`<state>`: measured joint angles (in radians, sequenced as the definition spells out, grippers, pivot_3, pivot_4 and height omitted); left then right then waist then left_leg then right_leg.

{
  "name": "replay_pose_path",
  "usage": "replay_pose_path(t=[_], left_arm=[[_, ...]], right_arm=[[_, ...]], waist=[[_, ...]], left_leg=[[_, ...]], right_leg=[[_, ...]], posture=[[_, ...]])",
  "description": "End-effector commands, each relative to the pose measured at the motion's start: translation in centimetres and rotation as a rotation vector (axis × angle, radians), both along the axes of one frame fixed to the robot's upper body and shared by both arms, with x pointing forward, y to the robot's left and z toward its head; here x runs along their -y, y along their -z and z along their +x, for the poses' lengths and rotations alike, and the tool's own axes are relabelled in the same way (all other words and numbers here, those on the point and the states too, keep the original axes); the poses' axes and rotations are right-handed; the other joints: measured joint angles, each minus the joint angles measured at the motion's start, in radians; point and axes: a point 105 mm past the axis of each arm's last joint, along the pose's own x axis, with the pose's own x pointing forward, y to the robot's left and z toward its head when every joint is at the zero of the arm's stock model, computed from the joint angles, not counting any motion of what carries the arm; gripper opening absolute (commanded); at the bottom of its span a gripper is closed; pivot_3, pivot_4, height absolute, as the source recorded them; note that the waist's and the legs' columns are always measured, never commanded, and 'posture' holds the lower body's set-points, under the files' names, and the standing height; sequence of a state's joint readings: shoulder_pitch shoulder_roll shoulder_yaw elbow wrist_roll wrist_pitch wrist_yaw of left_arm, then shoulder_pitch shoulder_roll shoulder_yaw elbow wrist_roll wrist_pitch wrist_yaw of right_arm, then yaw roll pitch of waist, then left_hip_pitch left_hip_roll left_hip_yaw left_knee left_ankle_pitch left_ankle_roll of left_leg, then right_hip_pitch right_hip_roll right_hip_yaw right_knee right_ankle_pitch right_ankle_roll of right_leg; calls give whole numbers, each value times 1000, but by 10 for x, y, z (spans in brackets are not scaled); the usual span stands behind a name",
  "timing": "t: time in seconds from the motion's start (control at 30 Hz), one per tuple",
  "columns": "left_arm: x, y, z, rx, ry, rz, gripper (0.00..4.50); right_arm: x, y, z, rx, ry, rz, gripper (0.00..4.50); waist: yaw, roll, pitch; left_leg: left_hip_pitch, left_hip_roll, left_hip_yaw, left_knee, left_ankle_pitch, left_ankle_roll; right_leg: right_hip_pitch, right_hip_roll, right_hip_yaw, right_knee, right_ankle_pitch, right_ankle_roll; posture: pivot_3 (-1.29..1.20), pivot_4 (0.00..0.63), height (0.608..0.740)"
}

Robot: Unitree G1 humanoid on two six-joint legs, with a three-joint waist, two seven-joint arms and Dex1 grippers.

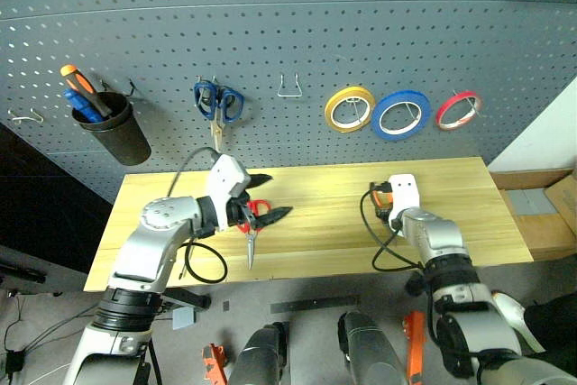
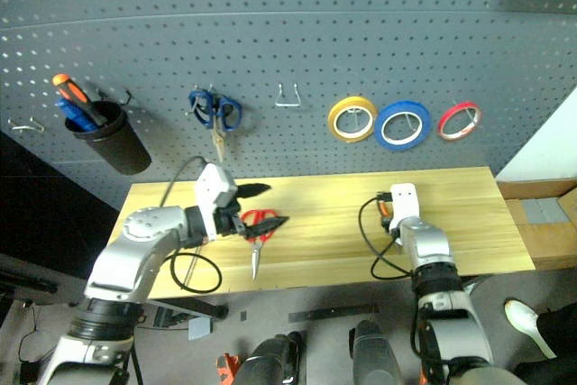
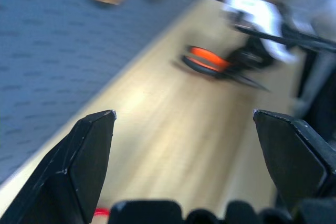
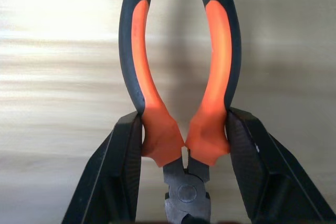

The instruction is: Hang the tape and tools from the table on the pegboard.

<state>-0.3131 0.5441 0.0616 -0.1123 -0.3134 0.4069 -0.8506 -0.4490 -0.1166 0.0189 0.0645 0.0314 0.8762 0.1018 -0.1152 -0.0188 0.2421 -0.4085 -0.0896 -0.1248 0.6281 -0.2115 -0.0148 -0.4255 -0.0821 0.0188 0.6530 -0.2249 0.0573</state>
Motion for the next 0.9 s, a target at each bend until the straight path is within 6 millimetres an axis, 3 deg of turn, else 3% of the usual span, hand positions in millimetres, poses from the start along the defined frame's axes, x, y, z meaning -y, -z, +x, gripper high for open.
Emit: replay_pose_path(t=[0.03, 0.13, 0.23, 0.3, 0.4, 0.53, 0.73, 0.9], left_arm=[[-18, -29, 0, 125, -102, -47, 4500], [-26, -35, -3, 148, -134, -45, 4500], [-34, -40, -8, 173, -178, -57, 4500], [-35, -42, -9, 179, -191, -65, 4500], [-32, -45, -9, 202, -203, -66, 4500], [-28, -54, -7, 226, -206, -79, 4500], [-19, -61, -2, 245, -191, -89, 4500], [-4, -67, 4, 266, -160, -109, 4500]], right_arm=[[-44, -73, -16, 253, -126, 41, 1853], [-64, -102, -27, 346, -169, 63, 1853], [-95, -156, -29, 549, -253, 54, 1853], [-105, -175, -28, 614, -274, 57, 1852], [-127, -221, -23, 742, -308, 121, 1852], [-143, -259, -18, 835, -335, 171, 1852], [-155, -283, 0, 920, -345, 207, 1852], [-156, -288, 24, 986, -334, 193, 1851]], waist=[[2, 0, 0], [11, 0, 0], [21, 0, 0], [27, 0, 0], [33, 0, 0], [34, 0, 0], [40, -1, -1], [47, -1, -1]], left_leg=[[0, 0, 0, 0, 0, 0], [0, 0, -2, 1, 1, -1], [0, 0, -3, 1, 1, -2], [0, 0, -2, 1, 2, -2], [0, 1, -4, 0, 3, -4], [0, 6, -3, 0, 4, -6], [0, 12, -2, -1, 3, -9], [0, 13, -1, -1, 4, -9]], right_leg=[[0, 0, 0, 0, 0, 0], [0, 0, -2, 0, 0, 0], [2, 1, -2, -4, 0, 0], [1, 2, -1, -5, 3, -1], [1, 4, -3, -5, 4, -2], [1, 8, -3, -5, 5, -5], [0, 13, -4, -6, 8, -10], [0, 14, -3, -5, 9, -10]], posture=[[-128, 208, 740], [-109, 211, 740], [-93, 210, 740], [-83, 204, 740], [-67, 195, 740], [-48, 190, 740], [-29, 185, 740], [-8, 184, 740]])
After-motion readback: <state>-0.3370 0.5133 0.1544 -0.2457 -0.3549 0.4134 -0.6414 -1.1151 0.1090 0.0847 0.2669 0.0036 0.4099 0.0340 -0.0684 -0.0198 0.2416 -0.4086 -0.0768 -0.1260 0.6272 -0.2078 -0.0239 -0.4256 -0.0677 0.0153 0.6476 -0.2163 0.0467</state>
